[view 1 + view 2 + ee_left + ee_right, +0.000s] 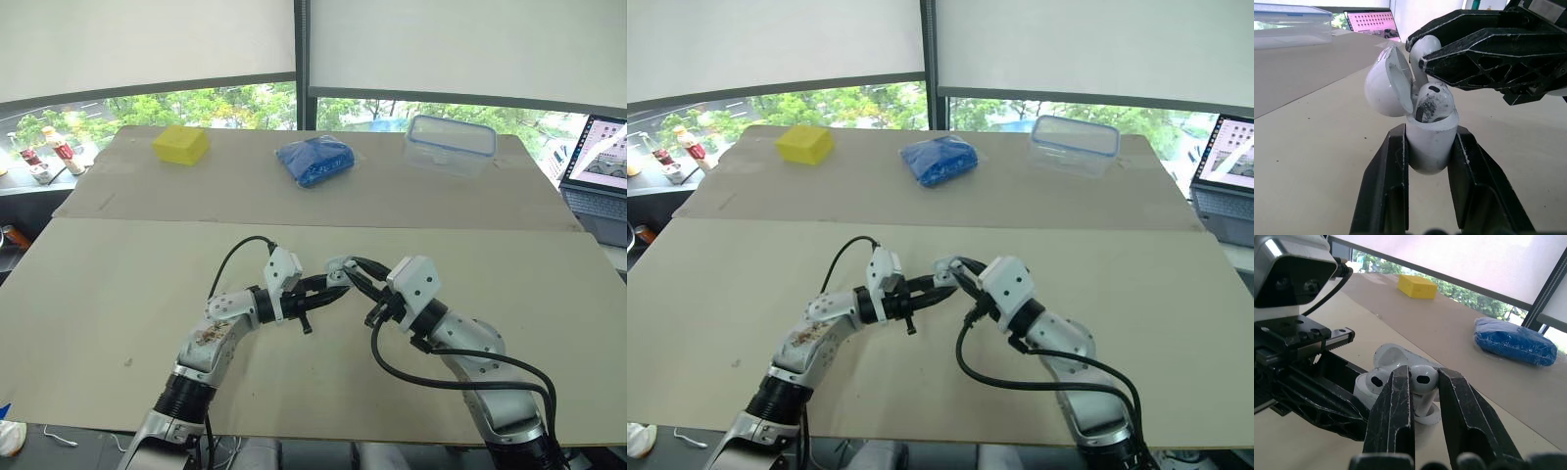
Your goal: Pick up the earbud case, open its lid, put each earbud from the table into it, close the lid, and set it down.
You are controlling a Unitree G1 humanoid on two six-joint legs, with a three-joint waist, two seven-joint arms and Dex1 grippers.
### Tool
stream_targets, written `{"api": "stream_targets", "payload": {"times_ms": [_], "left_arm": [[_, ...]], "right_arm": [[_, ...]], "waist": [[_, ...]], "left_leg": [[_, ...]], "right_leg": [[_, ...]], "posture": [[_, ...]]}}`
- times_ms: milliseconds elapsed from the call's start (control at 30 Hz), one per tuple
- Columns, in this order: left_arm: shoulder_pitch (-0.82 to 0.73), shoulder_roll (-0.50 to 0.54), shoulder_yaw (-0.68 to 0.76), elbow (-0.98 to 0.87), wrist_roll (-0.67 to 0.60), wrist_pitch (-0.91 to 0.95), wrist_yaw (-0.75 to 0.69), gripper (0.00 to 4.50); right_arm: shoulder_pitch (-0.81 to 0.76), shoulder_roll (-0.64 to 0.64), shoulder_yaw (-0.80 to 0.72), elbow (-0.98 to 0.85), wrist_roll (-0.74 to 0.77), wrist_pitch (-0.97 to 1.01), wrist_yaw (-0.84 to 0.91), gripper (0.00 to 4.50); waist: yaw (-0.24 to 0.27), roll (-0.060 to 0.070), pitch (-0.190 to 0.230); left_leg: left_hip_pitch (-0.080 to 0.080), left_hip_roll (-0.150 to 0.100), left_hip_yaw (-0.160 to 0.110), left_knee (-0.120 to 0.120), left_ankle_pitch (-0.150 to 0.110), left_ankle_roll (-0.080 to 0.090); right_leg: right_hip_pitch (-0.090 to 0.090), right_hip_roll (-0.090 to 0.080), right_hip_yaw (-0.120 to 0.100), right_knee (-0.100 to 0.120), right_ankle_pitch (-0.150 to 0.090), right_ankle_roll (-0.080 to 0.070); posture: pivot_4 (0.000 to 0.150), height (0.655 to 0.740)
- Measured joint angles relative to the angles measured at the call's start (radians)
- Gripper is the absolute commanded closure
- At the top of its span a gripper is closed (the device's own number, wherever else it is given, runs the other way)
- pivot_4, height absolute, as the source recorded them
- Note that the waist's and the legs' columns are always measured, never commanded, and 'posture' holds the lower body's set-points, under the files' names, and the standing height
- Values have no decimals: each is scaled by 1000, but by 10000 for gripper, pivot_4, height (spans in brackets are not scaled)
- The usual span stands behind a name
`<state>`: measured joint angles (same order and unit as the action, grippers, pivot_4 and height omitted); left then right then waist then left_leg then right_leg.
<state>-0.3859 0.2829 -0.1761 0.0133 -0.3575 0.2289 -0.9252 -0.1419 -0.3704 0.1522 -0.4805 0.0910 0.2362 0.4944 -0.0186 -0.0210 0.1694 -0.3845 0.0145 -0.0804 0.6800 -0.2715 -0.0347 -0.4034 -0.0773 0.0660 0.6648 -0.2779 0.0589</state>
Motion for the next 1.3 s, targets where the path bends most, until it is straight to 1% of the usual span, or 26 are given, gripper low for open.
{"api": "stream_targets", "payload": {"times_ms": [167,233,333,367,467,567,667,700,767,800,833,900,1000,1033,1200,1300], "left_arm": [[0,0,0,0,0,14,-6,39149],[0,0,0,0,-1,16,-8,39149],[1,4,10,-1,-1,17,-8,39149],[1,4,13,-2,-1,17,-8,39149],[0,2,11,-5,-1,16,-14,39149],[-1,4,12,-5,-1,15,-21,39149],[-6,10,9,4,-1,12,-51,39149],[-12,14,-2,5,-1,8,-81,39149],[-18,16,-20,6,-1,-1,-132,39149],[-22,19,-36,6,-2,-9,-167,39149],[-29,20,-57,6,-2,-13,-202,39149],[-39,17,-95,6,-3,-19,-265,39149],[-53,2,-129,25,-2,-38,-327,39149],[-60,-1,-136,32,-2,-42,-337,39149],[-85,-19,-153,74,2,-61,-375,39149],[-92,-30,-155,95,4,-79,-379,39149]], "right_arm": [[11,-12,12,2,-24,-25,8,41464],[13,-12,12,1,-24,-27,10,30975],[25,-10,4,-3,-8,-22,18,21864],[31,-10,4,-12,3,-6,25,17536],[42,-23,-8,-55,41,51,36,17160],[61,-71,-105,-145,126,134,50,17160],[81,-178,-277,-224,232,250,75,17160],[80,-245,-342,-232,270,297,98,17160],[68,-326,-406,-229,307,345,134,17160],[55,-368,-417,-220,322,361,158,22258],[41,-405,-419,-205,327,372,183,24086],[0,-466,-411,-154,338,383,232,32564],[-63,-541,-360,-75,349,397,314,42526],[-77,-551,-343,-60,353,404,335,44798],[-164,-574,-228,-35,405,450,442,45000],[-186,-574,-204,-71,457,495,468,45000]], "waist": [[0,0,0],[0,0,0],[0,0,0],[0,0,0],[1,0,0],[5,0,0],[6,0,0],[5,0,0],[5,0,0],[2,1,0],[-1,1,0],[-5,1,0],[-3,1,0],[-3,1,0],[0,1,0],[3,1,0]], "left_leg": [[0,0,0,0,0,0],[0,0,0,0,0,0],[0,0,0,0,0,0],[0,0,0,0,0,0],[0,0,0,0,0,0],[-1,0,0,0,0,0],[-1,0,0,1,0,0],[-1,0,0,1,0,0],[0,0,0,0,0,0],[0,0,0,0,0,0],[0,0,1,0,0,0],[0,0,1,0,0,0],[0,0,1,0,0,0],[-1,0,1,0,0,0],[-1,0,1,1,0,0],[-1,0,1,1,0,0]], "right_leg": [[0,0,0,0,0,0],[0,0,0,0,0,0],[0,0,0,0,0,0],[0,0,0,0,0,0],[0,0,0,0,0,0],[0,0,0,0,0,0],[1,0,0,-1,0,0],[1,0,0,-1,0,0],[1,0,0,0,0,0],[1,0,0,-1,0,0],[1,0,0,0,0,0],[1,0,1,-1,0,0],[1,0,1,-1,0,0],[1,0,1,-1,0,0],[1,0,1,-1,0,0],[0,0,1,-1,0,0]], "posture": [[1500,6995],[1500,6995],[1500,6995],[1500,6995],[1500,6995],[1500,6995],[1500,6995],[1500,6995],[1500,6995],[1500,6995],[1500,6995],[1500,6995],[1500,6995],[1500,6995],[1500,6995],[1500,6995]]}}
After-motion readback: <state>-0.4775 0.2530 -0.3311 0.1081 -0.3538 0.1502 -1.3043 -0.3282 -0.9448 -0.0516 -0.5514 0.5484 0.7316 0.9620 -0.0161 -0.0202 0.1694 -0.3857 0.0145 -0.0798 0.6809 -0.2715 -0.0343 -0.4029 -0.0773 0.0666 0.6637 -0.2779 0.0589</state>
